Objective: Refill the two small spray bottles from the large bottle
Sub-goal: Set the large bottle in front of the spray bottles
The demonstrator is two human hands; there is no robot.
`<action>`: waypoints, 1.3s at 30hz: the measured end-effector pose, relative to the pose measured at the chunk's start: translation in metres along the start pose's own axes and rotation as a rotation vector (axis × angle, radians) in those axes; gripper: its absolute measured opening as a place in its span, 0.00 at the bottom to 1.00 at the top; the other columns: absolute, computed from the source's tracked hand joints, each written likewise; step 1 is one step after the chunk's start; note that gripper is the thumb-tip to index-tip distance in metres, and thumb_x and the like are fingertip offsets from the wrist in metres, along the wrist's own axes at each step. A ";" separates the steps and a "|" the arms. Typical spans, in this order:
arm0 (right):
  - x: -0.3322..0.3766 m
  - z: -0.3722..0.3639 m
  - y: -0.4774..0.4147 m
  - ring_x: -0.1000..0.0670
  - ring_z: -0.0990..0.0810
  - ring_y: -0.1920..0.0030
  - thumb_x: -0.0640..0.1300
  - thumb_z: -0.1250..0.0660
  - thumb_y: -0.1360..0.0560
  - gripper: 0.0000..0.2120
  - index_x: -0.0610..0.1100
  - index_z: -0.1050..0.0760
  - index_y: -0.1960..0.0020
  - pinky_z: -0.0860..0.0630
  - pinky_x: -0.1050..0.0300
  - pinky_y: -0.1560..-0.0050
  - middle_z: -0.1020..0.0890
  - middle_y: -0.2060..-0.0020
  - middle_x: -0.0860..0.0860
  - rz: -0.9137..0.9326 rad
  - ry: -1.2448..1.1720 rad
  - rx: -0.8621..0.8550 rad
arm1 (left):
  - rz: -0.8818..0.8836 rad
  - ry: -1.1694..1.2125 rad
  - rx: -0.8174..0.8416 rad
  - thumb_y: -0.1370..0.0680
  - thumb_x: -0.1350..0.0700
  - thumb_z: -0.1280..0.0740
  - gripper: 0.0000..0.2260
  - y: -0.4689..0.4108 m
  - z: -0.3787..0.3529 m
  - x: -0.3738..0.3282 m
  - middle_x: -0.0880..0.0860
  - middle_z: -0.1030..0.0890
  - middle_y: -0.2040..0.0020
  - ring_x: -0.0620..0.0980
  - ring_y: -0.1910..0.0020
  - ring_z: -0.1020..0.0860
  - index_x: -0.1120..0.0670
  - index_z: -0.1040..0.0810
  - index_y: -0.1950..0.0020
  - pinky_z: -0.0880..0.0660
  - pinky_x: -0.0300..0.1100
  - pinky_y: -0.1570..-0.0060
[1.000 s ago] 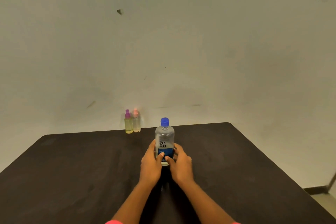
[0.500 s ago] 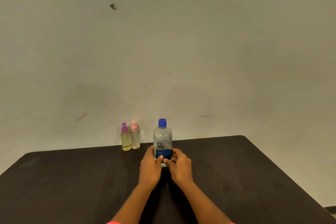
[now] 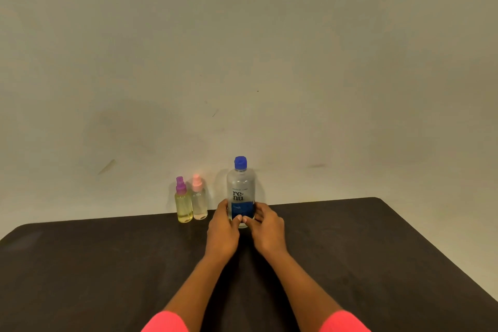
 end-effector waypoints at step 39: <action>0.002 -0.005 -0.006 0.59 0.24 0.54 0.43 0.33 0.25 0.21 0.46 0.30 0.33 0.28 0.70 0.52 0.19 0.46 0.50 0.086 0.041 -0.013 | -0.095 0.032 0.041 0.20 0.60 0.38 0.26 -0.005 -0.014 0.009 0.49 0.29 0.31 0.40 0.39 0.27 0.52 0.43 0.24 0.32 0.29 0.42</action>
Point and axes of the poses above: each hand's wrist, its own y-axis away from the middle knuckle, its own z-axis out of the back of the hand, x = y × z, the point moved 10 cm from there along -y, towards the middle knuckle
